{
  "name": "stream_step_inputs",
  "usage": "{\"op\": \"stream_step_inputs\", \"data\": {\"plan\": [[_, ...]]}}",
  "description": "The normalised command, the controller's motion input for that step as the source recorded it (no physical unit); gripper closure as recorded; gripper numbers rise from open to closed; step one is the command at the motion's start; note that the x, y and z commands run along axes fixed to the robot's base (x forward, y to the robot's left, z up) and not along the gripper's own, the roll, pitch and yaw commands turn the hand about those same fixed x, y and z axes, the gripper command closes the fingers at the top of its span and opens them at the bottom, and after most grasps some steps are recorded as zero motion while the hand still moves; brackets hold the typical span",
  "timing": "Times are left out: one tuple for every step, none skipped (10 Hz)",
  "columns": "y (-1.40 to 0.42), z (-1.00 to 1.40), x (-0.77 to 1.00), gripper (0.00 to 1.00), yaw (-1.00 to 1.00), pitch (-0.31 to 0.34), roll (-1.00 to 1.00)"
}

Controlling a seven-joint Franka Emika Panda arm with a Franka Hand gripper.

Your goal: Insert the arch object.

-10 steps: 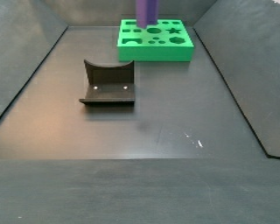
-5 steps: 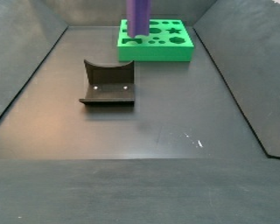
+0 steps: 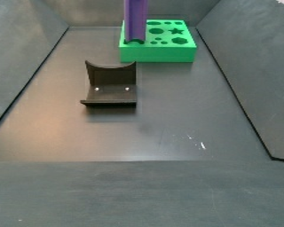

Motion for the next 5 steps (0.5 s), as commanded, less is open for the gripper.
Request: {"op": "stream_step_inputs", "data": {"plan": [[-0.19,-0.24,0.02,1.0,-0.68,0.0,0.0],[-0.09,-0.17,0.0,1.0,-0.5,0.0,0.0],[0.13,-0.02,-0.08,1.0,-0.07,0.0,-0.01],[0.26,-0.05,-0.05,1.0,-0.02,-0.001,-0.05],[0.14,-0.17,0.0,1.0,0.0,-0.024,-0.09]]}}
